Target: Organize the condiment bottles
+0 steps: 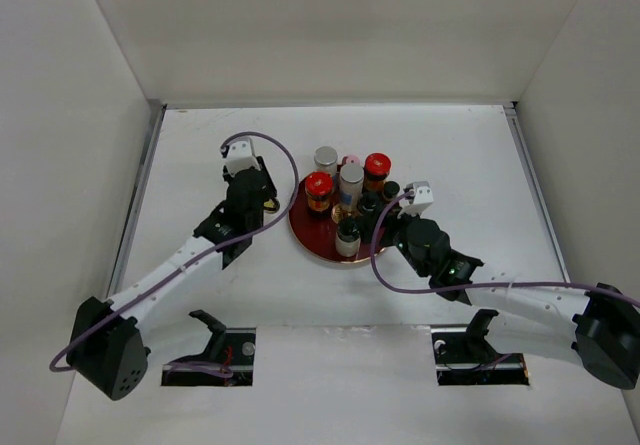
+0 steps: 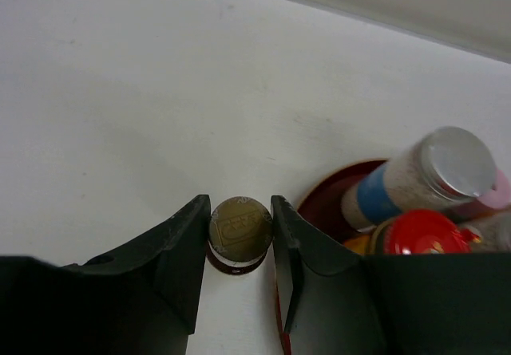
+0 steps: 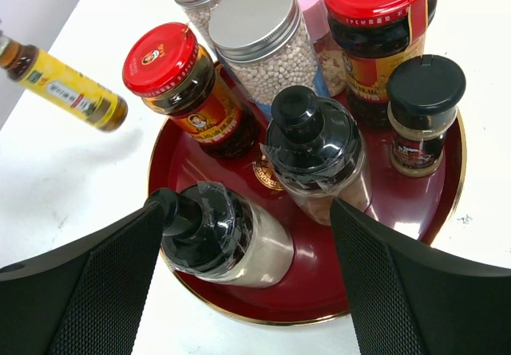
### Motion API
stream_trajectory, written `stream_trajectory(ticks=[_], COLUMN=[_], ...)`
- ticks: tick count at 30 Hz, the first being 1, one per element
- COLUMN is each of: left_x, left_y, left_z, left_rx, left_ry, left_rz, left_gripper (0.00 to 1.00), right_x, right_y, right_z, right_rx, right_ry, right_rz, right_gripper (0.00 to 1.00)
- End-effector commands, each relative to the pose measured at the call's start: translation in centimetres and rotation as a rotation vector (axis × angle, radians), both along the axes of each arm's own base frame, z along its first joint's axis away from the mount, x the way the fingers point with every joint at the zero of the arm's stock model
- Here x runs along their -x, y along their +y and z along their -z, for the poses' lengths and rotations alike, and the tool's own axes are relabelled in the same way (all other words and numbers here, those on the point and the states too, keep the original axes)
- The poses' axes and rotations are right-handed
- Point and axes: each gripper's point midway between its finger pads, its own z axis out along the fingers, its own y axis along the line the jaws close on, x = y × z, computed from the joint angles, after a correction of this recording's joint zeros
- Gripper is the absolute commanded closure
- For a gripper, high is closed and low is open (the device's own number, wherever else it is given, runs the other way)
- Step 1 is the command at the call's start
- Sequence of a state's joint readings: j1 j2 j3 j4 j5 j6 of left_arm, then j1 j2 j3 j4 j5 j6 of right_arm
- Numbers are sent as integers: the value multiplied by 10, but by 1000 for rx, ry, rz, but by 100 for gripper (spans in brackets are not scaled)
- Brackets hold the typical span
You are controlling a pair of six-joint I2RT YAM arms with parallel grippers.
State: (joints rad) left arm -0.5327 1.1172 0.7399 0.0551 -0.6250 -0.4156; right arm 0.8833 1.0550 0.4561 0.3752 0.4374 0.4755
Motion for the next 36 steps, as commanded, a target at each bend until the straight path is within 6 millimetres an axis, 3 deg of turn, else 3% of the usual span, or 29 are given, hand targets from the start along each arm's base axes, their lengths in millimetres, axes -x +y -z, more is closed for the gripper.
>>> stream_trajectory(ticks=[1,10,16,26,33,36], left_x=[9,34,36,36,37,38], left_y=[-13,-71,-108,-151,-159,-157], left_z=[-45,-41,-37,-7,2,4], left_rx=[20,51,86,100,86,73], left_ry=[-108,-77,-80,-37,-29,-23], left_rz=[24,197,281,362,374,371], left_gripper=[76,76,76,76,71,60], right_x=[-4,-5,-5,-5,-5,-5], right_y=[4,1,4,1,2,1], right_z=[-27,-29,-27,-29,-28,-29], right_rx=[-75,-80,-70,-77,-75,-78], right_ry=[-56,-62,-57,-61,-61,-62], right_rz=[11,16,13,16,14,16], right_gripper=[12,12,12,12,12,12])
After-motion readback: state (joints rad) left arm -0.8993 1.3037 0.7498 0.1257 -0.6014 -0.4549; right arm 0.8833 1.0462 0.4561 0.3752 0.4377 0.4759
